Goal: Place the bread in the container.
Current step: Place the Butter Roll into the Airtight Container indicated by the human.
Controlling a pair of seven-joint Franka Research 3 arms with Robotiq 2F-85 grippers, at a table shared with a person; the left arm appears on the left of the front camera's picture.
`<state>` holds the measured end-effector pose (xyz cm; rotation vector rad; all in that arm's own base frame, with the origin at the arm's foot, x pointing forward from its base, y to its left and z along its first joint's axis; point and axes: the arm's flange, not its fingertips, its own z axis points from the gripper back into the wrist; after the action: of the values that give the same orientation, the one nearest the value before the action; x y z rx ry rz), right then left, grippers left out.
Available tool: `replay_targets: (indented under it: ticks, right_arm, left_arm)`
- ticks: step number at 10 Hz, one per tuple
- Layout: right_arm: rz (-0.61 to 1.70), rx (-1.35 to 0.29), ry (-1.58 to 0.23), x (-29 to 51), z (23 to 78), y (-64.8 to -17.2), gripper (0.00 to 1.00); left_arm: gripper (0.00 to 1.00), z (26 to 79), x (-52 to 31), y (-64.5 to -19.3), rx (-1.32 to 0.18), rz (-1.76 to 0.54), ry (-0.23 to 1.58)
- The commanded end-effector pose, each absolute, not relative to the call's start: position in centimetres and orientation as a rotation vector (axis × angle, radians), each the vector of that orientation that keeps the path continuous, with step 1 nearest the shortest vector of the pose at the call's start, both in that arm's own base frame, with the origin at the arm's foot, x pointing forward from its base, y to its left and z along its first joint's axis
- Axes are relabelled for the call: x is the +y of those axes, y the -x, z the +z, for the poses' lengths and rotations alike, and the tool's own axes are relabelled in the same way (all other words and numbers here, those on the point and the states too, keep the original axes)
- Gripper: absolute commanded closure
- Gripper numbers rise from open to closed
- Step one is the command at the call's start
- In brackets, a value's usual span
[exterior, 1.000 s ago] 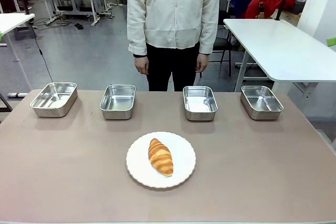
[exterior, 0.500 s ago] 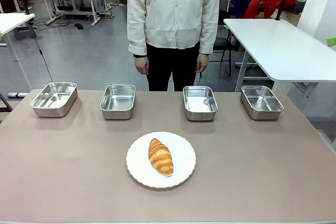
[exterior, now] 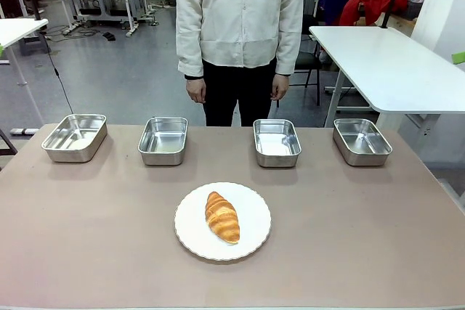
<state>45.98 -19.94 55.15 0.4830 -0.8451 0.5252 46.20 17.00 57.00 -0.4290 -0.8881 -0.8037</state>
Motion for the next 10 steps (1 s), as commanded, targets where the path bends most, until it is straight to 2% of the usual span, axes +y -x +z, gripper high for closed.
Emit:
replay_targets:
  ticks: [1,10]
  right_arm:
    - [0.526,-0.848,-0.484,-19.88,55.21,-46.0,0.0]
    - [0.526,-0.848,-0.484,-19.88,55.21,-46.0,0.0]
  left_arm:
    - [0.0,57.0,17.06,-46.08,-0.891,-0.814,0.431]
    - [0.0,57.0,17.06,-46.08,-0.891,-0.814,0.431]
